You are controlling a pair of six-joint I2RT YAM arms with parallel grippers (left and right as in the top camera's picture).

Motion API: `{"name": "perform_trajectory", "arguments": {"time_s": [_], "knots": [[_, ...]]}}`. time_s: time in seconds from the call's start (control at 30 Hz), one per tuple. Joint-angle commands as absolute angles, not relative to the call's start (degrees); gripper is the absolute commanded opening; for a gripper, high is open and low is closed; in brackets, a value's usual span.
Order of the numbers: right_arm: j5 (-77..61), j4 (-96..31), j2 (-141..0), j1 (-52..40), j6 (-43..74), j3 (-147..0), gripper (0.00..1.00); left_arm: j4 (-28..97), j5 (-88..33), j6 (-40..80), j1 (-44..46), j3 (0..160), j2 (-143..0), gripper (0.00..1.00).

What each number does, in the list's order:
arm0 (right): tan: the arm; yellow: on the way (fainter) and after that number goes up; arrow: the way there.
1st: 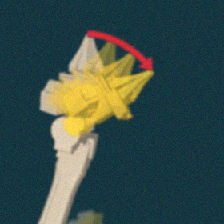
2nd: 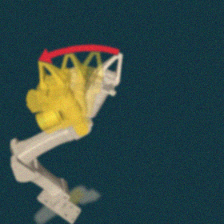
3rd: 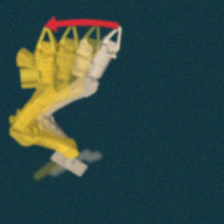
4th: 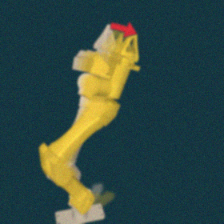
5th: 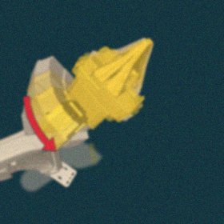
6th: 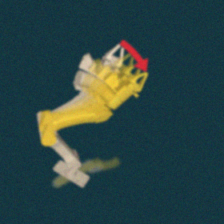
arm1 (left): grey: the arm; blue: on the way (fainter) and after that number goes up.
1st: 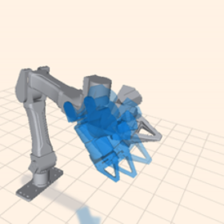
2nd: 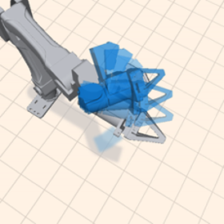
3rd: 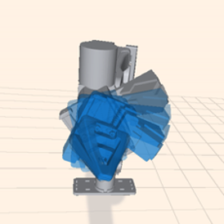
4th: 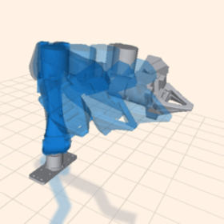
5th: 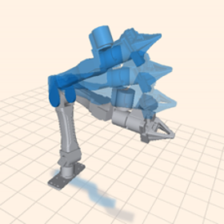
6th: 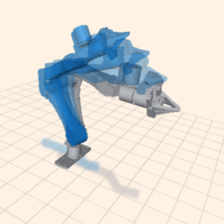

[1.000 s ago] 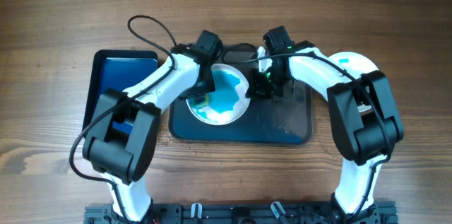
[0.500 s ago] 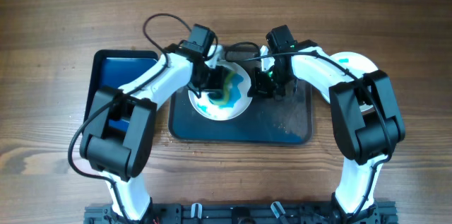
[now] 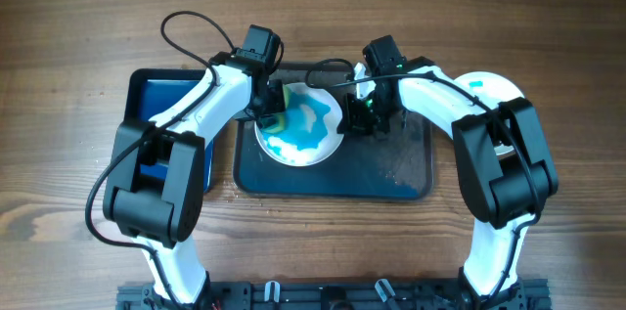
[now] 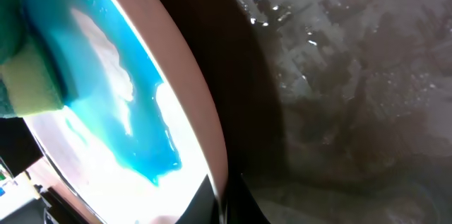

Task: Clean dirty plates on tray and stack at the side
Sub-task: 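Scrub the last plate with the sponge in left gripper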

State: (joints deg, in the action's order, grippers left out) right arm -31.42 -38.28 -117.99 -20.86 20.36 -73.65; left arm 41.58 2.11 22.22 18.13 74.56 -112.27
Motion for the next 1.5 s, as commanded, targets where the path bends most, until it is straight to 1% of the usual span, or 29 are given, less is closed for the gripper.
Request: {"name": "perform_trajectory", "arguments": {"time_s": [0.0,0.2,0.3,0.4,0.57,1.23,1.47], "knots": [[-26.6,-40.1,-120.2,-20.0,19.7,-72.4,0.04,44.1,19.1,28.1,15.9,74.1,-113.2,0.04],[-26.6,-40.1,-120.2,-20.0,19.7,-72.4,0.04,43.8,19.2,34.4,21.9,70.6,-113.3,0.04],[-26.6,-40.1,-120.2,-20.0,19.7,-72.4,0.04,39.3,20.1,39.9,26.8,65.6,-113.3,0.04],[-26.6,-40.1,-120.2,-20.0,19.7,-72.4,0.04,34.9,22.6,45.7,29.1,60.9,-113.3,0.04],[-26.6,-40.1,-120.2,-20.0,19.7,-72.4,0.04,31.4,22.3,45.9,29.5,56.2,-113.3,0.04],[-26.6,-39.0,-120.2,-20.0,21.0,-72.4,0.04,24.4,6.3,45.4,29.5,44.1,-113.3,0.04],[-27.0,-38.7,-120.2,-20.0,21.0,-72.4,0.04,15.9,-1.8,45.4,29.5,37.2,-113.3,0.04]]}}
